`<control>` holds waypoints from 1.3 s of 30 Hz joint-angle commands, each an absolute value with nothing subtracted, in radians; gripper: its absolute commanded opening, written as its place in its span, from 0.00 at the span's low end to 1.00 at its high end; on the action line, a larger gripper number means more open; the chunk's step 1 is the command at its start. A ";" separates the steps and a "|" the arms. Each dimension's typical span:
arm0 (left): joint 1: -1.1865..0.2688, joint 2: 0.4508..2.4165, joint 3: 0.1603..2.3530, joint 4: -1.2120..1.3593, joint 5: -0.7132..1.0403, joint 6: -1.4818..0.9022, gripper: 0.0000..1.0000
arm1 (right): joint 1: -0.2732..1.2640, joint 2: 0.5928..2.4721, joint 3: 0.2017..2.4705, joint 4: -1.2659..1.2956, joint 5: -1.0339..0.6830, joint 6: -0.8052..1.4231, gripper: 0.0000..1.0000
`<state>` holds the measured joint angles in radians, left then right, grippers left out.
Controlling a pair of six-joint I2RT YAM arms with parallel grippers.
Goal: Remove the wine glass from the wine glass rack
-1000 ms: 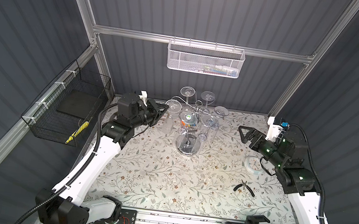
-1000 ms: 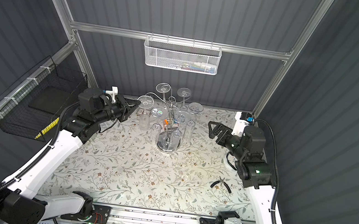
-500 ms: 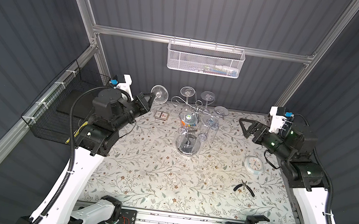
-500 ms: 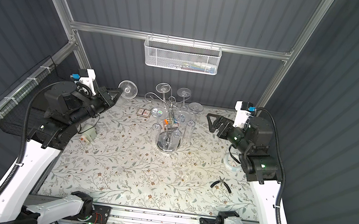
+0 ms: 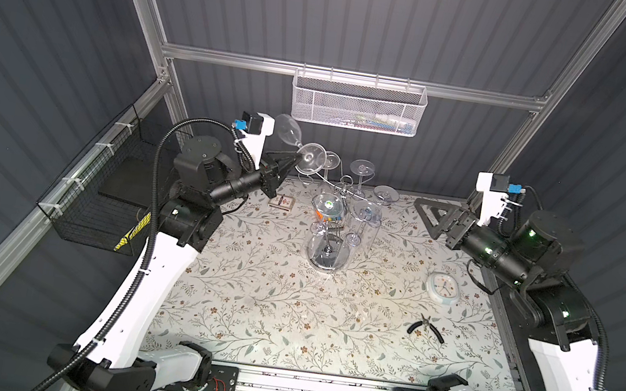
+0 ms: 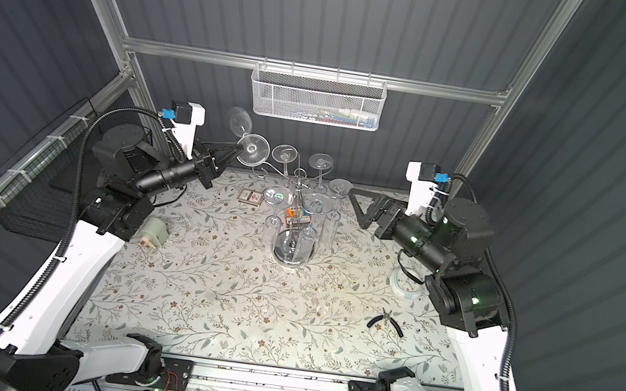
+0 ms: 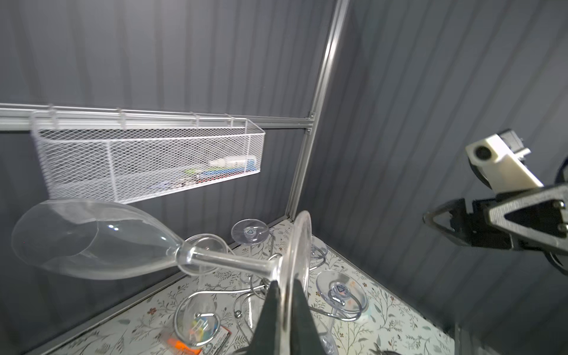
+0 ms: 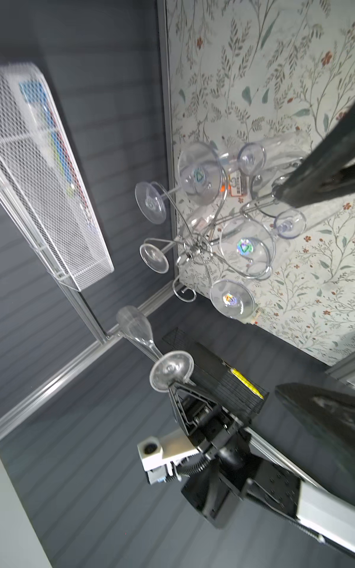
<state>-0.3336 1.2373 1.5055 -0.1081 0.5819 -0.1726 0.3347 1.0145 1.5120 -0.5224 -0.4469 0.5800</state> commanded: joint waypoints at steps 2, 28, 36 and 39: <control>-0.389 1.239 1.536 0.024 0.764 0.075 0.00 | 0.354 1.031 1.574 -0.566 -0.521 0.559 0.92; -0.944 1.296 1.460 -0.096 0.068 0.773 0.00 | 0.354 1.316 1.787 -0.634 -0.685 0.446 0.83; -1.019 1.307 1.456 -0.086 -0.018 0.834 0.00 | 0.354 1.313 1.759 -0.654 -0.683 0.426 0.75; -1.044 1.316 1.456 -0.081 -0.058 0.863 0.00 | 0.354 1.320 1.745 -0.640 -0.697 0.436 0.72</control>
<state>-1.0260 1.3067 1.4582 -0.1326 0.0048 0.8040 0.3500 1.3148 1.7599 -0.6518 -0.6724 0.4423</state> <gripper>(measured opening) 0.080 0.726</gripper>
